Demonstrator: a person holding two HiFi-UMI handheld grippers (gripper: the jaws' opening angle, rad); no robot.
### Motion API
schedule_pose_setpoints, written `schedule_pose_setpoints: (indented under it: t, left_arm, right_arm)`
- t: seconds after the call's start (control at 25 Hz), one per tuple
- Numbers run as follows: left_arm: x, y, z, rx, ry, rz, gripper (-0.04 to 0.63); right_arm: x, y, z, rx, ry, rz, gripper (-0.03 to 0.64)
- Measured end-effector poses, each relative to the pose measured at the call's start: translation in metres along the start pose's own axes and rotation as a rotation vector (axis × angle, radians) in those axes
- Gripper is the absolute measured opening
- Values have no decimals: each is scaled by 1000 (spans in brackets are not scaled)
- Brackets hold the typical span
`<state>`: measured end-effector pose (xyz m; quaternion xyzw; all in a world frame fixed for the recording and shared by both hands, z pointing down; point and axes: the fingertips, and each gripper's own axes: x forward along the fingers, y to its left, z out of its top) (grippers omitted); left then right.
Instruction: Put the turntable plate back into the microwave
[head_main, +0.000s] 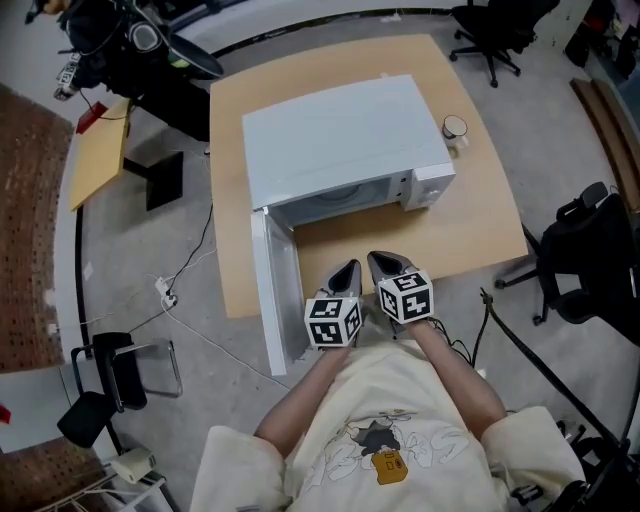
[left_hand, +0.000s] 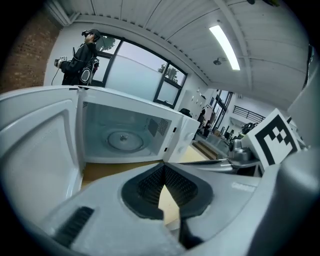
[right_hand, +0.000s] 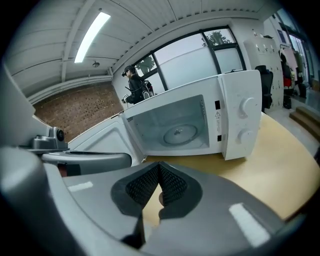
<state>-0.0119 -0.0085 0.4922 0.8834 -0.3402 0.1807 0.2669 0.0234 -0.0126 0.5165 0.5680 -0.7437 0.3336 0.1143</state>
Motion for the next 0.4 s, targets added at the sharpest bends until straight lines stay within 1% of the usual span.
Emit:
schedule_pose_setpoints:
  t: [0.2, 0.4]
  left_arm:
    - [-7, -1, -7, -5, 13, -24, -3]
    - [-15, 4, -7, -26, 2, -16, -3]
  right_arm:
    - [-2, 8, -3, -7, -1, -12, 8]
    - [-5, 18, -6, -14, -4, -9, 8]
